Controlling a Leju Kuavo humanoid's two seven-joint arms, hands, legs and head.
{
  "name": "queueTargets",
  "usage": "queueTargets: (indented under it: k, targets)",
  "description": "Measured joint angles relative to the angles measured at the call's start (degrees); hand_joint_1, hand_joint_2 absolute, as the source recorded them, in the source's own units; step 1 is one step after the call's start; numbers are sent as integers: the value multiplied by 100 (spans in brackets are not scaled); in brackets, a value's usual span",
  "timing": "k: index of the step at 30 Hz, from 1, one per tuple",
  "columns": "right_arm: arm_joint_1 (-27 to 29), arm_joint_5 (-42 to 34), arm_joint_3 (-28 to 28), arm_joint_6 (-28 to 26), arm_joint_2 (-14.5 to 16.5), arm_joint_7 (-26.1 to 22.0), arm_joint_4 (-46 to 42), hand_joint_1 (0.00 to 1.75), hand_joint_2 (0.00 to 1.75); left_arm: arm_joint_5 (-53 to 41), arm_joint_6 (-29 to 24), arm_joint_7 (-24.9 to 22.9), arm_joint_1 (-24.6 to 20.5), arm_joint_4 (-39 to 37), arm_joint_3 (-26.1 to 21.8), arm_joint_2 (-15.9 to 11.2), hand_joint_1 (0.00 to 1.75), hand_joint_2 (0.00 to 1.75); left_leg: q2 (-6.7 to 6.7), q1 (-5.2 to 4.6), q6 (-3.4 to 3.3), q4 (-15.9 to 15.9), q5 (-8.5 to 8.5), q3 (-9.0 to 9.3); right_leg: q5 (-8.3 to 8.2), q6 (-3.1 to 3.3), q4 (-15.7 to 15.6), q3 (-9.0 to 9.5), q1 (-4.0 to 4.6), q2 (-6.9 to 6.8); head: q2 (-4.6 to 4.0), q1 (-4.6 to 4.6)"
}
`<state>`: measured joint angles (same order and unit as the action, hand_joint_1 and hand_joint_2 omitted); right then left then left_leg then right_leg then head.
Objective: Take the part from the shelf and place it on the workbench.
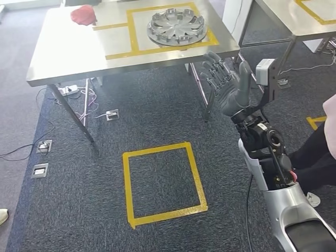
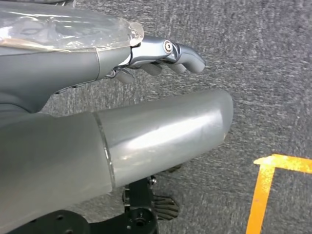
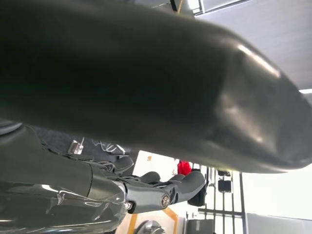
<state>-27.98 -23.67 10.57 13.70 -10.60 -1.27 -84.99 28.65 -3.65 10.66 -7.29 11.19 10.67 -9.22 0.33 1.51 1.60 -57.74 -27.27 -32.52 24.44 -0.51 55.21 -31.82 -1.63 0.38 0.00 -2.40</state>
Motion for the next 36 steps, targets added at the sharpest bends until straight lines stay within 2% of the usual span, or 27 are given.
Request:
queueTargets:
  k: [3, 4, 5, 6, 8, 9, 10, 12, 14, 15, 16, 18, 19, 20, 21, 23, 24, 25, 27, 28, 30, 31, 33, 34, 35, 36]
  targets:
    - [-2, 0, 1, 0, 0, -6, 3, 0, 0, 0, 0, 0, 6, -2, 0, 2, 0, 0, -3, -7, 9, -1220, -499, -648, 12, 54, -2, 1, 31, 4, 0, 110]
    - [0, 0, 2, 0, 0, -6, 4, 0, 0, 0, 0, -1, 16, -2, 0, 2, 0, 0, -4, -10, -1, -1475, -536, -807, 17, 63, -1, 4, 46, 12, 0, 124]
    - [2, 0, 2, 0, 0, -6, 4, 0, 0, 0, 0, -1, 24, -2, 0, 3, 0, 0, -4, -12, -21, -1491, -456, -851, 21, 70, -1, 10, 59, 25, 0, 129]
    - [1, 0, 3, 0, 0, -6, 5, 0, 0, 0, 0, -2, 27, -2, 0, 3, 0, 0, -7, -17, -51, -1263, -273, -775, 26, 74, -1, 20, 70, 42, 0, 132]
    - [-1, 0, 3, -1, 0, -7, 5, 0, 0, 0, -1, -2, 19, -2, 0, -4, 0, 0, -46, -45, -132, -407, 162, -404, 41, 65, 0, 39, 87, 76, 0, 139]
    - [-3, 0, 3, -2, 0, -8, 5, 0, 0, 0, -2, -2, 13, -2, 0, -8, 0, 0, -64, -63, -158, -55, 297, -250, 48, 51, 2, 40, 94, 94, 0, 142]
    - [-4, 0, 3, -4, 0, -9, 5, 0, 0, -1, -3, -2, 10, -2, 0, -12, 0, 0, -80, -82, -175, 153, 353, -159, 54, 29, 2, 36, 99, 108, 0, 142]
    - [-5, 0, 3, -8, 0, -11, 4, 0, 0, -2, -4, -3, 9, -2, 0, -13, 0, 0, -73, -107, -196, 224, 346, -136, 57, -36, -13, 34, 98, 129, 0, 139]
    - [-6, 0, -6, -12, 1, -12, 3, 0, 0, -2, -4, -4, 3, -2, 0, -8, 0, 0, -57, -92, -252, 259, 359, -111, 129, -105, 47, 22, 87, 113, 0, 124]
    - [-9, 2, -14, -14, 1, -13, 3, 0, 0, -2, -4, -4, -2, -2, 0, -6, 0, 0, -49, -80, -285, 280, 367, -95, 249, -129, 226, -48, 86, 91, 0, 98]
    - [-10, 3, -22, -16, 1, -13, 3, 0, 0, -2, -4, -4, -5, -2, 0, -4, 0, 0, -40, -76, -310, 293, 368, -82, 425, -144, 534, -181, 86, 64, 0, 61]
    - [3, 7, -29, -21, 2, -12, 3, 0, 0, -2, -4, -5, -3, -2, 0, 0, 0, 0, -28, -97, -342, 292, 356, -72, 805, -159, 1381, -577, 89, 32, 0, -12]
    - [18, 7, -30, -24, 2, -10, 3, 0, 0, -2, -4, -5, 0, -2, 0, 2, 0, 0, -20, -109, -350, 291, 351, -66, 884, -158, 1674, -724, 91, 29, 0, -35]
    - [29, 7, -30, -26, 2, -9, 3, 0, 0, -2, -4, -6, 3, -2, 0, 3, 0, 0, -13, -122, -356, 290, 345, -57, 843, -147, 1747, -767, 94, 25, 0, -55]
    - [35, 7, -30, -29, 2, -9, 3, 0, 0, -2, -4, -6, 4, -2, 0, 4, 0, 0, -6, -133, -360, 289, 337, -41, 686, -127, 1563, -683, 99, 17, 0, -76]
    - [27, 7, -31, -31, 2, -10, 3, 0, 0, -2, -4, -6, 5, -2, 0, 10, 0, 0, 6, -152, -356, 289, 313, 6, 252, -51, 716, -269, 129, -41, 0, -122]
    - [19, 7, -32, -32, 2, -11, 2, 0, 0, -2, -4, -6, 3, -2, 0, 14, 0, 0, 13, -166, -346, 282, 301, 16, 113, -9, 325, -83, 153, -83, 0, -129]
    - [12, 7, -33, -33, 2, -11, 2, 0, 0, -2, -4, -7, 2, -2, 0, 16, 0, 0, 20, -173, -329, 278, 296, 16, 43, 27, 73, 31, 175, -116, 0, -134]
    - [6, 7, -35, -37, 2, -11, 1, 0, 0, -2, -4, -10, 8, -2, 0, 19, 0, 0, 51, -177, -286, 277, 297, 5, 36, 68, -61, 70, 205, -116, 0, -128]
    - [5, 7, -36, -39, 2, -12, -1, 0, 0, -2, -4, -12, 14, -2, 0, 14, 0, 0, 67, -179, -261, 277, 289, 6, 21, 86, -79, 78, 191, -97, 0, -132]
    - [3, 10, -36, -48, 4, -15, -7, 0, 0, -2, -4, -11, 16, -2, 0, 9, 0, 0, 53, -179, -202, 87, 140, -56, -13, 128, -136, 114, 148, -71, 0, -105]
    - [7, 14, -34, -53, 6, -17, -10, 0, 0, -2, -3, -9, 16, -2, 0, 1, 0, 0, 32, -172, -169, -193, -25, -176, -26, 143, -160, 130, 125, -64, 0, -70]
    - [23, 27, -33, -64, 8, -19, -15, 0, 0, -1, -1, -4, 23, -2, 0, -5, 0, 0, 2, -129, -109, -1021, -418, -569, -31, 157, -163, 121, 111, -47, 0, 20]
    - [37, 32, -32, -66, 9, -18, -15, 0, 0, -1, 1, -4, 32, -2, 0, -7, 0, 0, 2, -107, -84, -1364, -532, -748, -31, 157, -163, 116, 106, -34, 0, 52]
    - [49, 35, -32, -68, 9, -16, -15, 0, 0, -1, 3, -4, 41, -2, 0, -6, 0, 0, 2, -84, -64, -1502, -531, -832, -30, 154, -161, 114, 101, -16, 0, 71]
    - [59, 35, -32, -69, 9, -15, -15, 0, 0, -2, 4, -4, 47, -2, 0, -6, 0, 0, 2, -63, -47, -1410, -422, -800, -27, 147, -159, 117, 91, 3, 0, 83]
